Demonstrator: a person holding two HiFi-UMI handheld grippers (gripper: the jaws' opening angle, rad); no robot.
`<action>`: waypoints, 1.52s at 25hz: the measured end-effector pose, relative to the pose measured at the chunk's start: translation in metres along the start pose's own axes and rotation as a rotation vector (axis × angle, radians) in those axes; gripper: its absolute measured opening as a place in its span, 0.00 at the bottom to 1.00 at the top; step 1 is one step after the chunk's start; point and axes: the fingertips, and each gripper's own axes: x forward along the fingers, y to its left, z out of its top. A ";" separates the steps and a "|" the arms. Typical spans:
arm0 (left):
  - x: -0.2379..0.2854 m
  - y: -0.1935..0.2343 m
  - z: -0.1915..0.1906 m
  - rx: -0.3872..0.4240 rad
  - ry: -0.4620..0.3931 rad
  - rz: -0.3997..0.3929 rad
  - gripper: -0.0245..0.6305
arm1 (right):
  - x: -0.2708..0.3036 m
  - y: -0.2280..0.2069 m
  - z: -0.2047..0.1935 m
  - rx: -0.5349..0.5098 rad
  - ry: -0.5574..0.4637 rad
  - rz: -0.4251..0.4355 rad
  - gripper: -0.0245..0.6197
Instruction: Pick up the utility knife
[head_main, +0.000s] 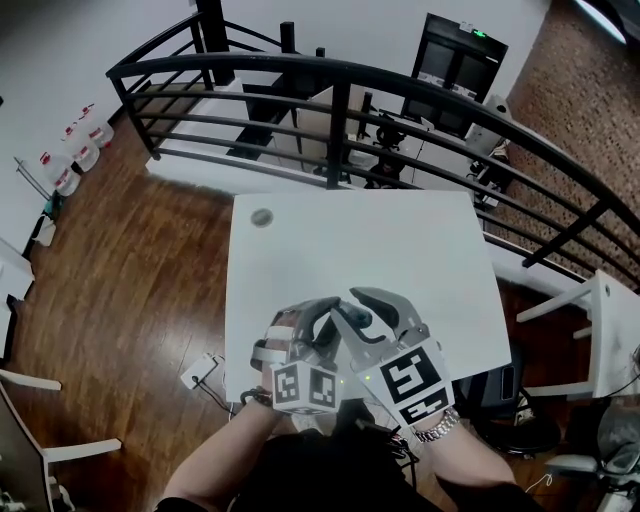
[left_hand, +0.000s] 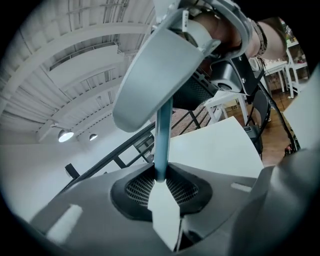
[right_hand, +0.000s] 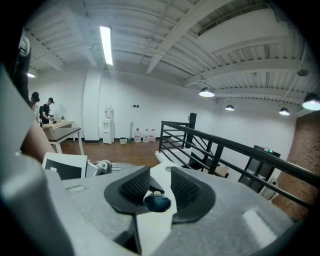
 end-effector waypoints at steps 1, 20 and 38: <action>-0.002 -0.001 -0.001 -0.013 0.007 -0.005 0.17 | -0.004 0.002 0.002 -0.004 -0.008 -0.008 0.22; -0.055 0.011 0.011 -0.467 -0.010 -0.058 0.17 | -0.081 0.014 -0.005 0.036 -0.032 -0.208 0.22; -0.059 -0.010 0.070 -0.738 -0.044 -0.104 0.17 | -0.123 -0.024 -0.070 0.132 -0.027 -0.228 0.03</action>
